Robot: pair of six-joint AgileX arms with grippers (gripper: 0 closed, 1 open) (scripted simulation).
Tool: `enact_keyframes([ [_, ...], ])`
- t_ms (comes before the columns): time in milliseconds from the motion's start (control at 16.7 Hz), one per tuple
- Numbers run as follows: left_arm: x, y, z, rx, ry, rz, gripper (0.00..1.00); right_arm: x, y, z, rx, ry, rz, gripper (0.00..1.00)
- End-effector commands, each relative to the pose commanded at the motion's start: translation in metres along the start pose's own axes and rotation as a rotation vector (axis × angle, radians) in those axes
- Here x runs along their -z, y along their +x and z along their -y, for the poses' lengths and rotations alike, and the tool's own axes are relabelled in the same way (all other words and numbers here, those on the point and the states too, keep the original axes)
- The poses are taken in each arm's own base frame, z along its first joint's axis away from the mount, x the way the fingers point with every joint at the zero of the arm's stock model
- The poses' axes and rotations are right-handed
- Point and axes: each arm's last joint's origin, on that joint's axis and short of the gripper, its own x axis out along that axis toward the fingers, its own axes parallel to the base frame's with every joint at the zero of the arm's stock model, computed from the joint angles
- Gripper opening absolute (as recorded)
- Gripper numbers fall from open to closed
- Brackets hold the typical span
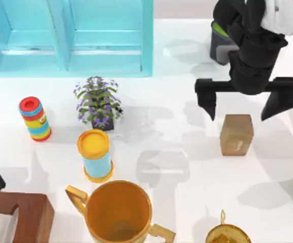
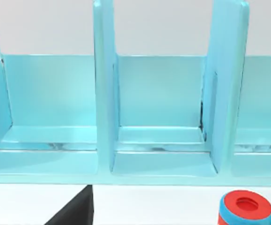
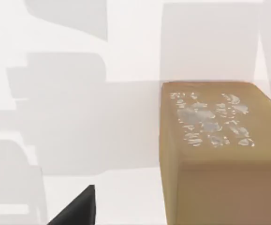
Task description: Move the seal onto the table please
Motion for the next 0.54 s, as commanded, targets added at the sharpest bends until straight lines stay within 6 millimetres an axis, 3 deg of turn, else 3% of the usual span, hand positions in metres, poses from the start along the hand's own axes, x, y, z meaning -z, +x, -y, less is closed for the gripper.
enact_keyframes([
  [300, 0.0, 0.0, 0.0, 0.0, 0.0, 0.0, 1.0, 0.006, -0.072, 0.003, 0.002, -0.001, -0.009, 1.0],
  [420, 0.0, 0.0, 0.0, 0.0, 0.0, 0.0, 1.0, 0.01, -0.09, 0.005, -0.002, -0.001, 0.001, 1.0],
  [540, 0.0, 0.0, 0.0, 0.0, 0.0, 0.0, 1.0, 0.011, -0.095, 0.006, -0.003, -0.001, 0.004, 1.0],
])
